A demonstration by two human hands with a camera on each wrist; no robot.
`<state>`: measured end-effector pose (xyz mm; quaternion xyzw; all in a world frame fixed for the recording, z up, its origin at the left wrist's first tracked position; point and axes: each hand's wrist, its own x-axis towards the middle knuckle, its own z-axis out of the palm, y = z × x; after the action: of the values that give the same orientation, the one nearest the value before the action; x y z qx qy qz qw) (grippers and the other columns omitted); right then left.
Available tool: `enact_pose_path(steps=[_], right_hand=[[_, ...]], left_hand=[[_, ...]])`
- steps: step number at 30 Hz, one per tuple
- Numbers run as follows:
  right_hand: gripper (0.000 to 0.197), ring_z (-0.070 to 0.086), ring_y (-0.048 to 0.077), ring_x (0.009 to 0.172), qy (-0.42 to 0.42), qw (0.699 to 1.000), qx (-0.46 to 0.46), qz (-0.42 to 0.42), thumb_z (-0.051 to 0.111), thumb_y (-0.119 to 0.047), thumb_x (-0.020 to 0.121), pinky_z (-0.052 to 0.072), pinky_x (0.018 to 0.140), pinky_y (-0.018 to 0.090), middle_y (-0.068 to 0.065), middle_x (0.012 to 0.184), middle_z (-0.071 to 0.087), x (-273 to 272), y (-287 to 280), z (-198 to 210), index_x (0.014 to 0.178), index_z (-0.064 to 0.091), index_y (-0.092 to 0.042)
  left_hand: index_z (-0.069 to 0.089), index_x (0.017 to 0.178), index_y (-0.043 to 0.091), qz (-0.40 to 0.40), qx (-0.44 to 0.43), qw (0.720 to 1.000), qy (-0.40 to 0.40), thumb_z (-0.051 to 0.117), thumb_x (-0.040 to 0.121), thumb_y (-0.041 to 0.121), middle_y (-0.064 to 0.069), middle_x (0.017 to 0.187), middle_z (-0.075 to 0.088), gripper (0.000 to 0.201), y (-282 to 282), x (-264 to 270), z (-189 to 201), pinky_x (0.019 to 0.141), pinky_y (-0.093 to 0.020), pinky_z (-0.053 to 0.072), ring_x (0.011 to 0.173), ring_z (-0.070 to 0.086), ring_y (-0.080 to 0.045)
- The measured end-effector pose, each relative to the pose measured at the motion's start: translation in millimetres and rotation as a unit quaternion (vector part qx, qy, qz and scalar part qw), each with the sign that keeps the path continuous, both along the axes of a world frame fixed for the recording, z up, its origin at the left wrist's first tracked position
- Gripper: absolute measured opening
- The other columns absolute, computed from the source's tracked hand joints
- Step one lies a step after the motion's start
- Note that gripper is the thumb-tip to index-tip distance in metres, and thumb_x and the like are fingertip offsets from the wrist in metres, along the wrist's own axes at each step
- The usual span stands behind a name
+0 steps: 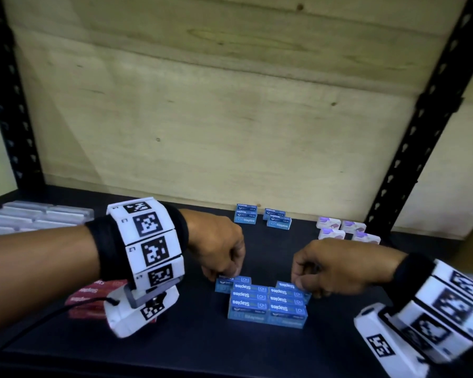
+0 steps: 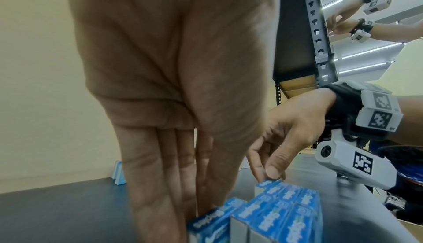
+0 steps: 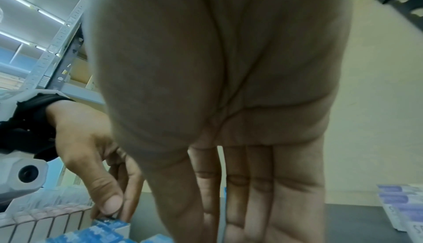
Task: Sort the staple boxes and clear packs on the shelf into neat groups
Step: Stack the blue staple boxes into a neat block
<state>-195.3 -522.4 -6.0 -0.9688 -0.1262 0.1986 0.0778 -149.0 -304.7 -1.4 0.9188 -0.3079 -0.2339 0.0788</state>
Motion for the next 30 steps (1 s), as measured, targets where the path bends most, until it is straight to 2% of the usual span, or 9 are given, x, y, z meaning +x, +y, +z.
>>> enact_pose_path(steps=[5, 12, 17, 19, 26, 30], right_hand=[[0.008, 0.061, -0.002, 0.060, -0.011, 1.000, 0.007, 0.015, 0.061, -0.026, 0.094, 0.049, 0.066, 0.016, -0.001, 0.085, 0.076, 3, 5, -2, 0.094, 0.069, -0.022], [0.010, 0.060, -0.003, 0.059, -0.006, 0.999, 0.002, 0.038, 0.060, -0.027, 0.094, 0.050, 0.069, 0.019, -0.001, 0.086, 0.076, 9, 15, -2, 0.098, 0.069, -0.024], [0.011, 0.063, 0.004, 0.064, 0.034, 0.999, 0.005, 0.033, 0.059, -0.021, 0.095, 0.051, 0.068, 0.017, 0.004, 0.089, 0.076, 15, 19, -2, 0.102, 0.068, -0.022], [0.012, 0.064, 0.006, 0.065, 0.053, 0.998, 0.004, 0.032, 0.058, -0.019, 0.096, 0.051, 0.068, 0.017, 0.005, 0.090, 0.076, 18, 20, 0, 0.103, 0.068, -0.022], [0.019, 0.065, 0.010, 0.072, 0.095, 0.994, -0.038, 0.032, 0.058, -0.015, 0.094, 0.054, 0.078, 0.026, 0.004, 0.095, 0.076, 25, 28, 5, 0.107, 0.067, -0.026], [0.011, 0.070, 0.018, 0.085, 0.089, 0.993, -0.076, 0.035, 0.065, -0.029, 0.091, 0.054, 0.088, 0.032, -0.001, 0.095, 0.076, 29, 29, 10, 0.101, 0.068, -0.030]], left_hand=[[0.071, 0.101, 0.018, -0.010, -0.010, 1.000, 0.008, 0.062, 0.094, 0.021, 0.017, 0.066, 0.063, 0.012, -8, 1, -1, 0.066, -0.012, 0.048, 0.066, 0.066, -0.005], [0.071, 0.098, 0.019, -0.037, -0.012, 0.999, 0.017, 0.062, 0.094, 0.021, 0.016, 0.061, 0.062, 0.010, -22, 2, -3, 0.059, -0.012, 0.044, 0.063, 0.065, -0.004], [0.071, 0.102, 0.016, -0.054, -0.003, 0.998, 0.015, 0.061, 0.095, 0.021, 0.010, 0.075, 0.068, 0.013, -25, 4, -3, 0.056, -0.011, 0.043, 0.068, 0.067, -0.008], [0.070, 0.103, 0.016, -0.057, -0.005, 0.998, 0.012, 0.061, 0.095, 0.021, 0.011, 0.075, 0.067, 0.013, -25, 5, -4, 0.057, -0.011, 0.043, 0.068, 0.068, -0.008], [0.069, 0.106, 0.016, -0.038, -0.012, 0.998, 0.041, 0.061, 0.095, 0.020, 0.006, 0.082, 0.070, 0.014, -25, 11, -6, 0.062, -0.011, 0.048, 0.071, 0.068, -0.009], [0.070, 0.107, 0.014, -0.044, 0.003, 0.998, 0.045, 0.063, 0.093, 0.021, -0.004, 0.092, 0.073, 0.016, -28, 16, -6, 0.068, -0.020, 0.054, 0.068, 0.065, -0.008]])
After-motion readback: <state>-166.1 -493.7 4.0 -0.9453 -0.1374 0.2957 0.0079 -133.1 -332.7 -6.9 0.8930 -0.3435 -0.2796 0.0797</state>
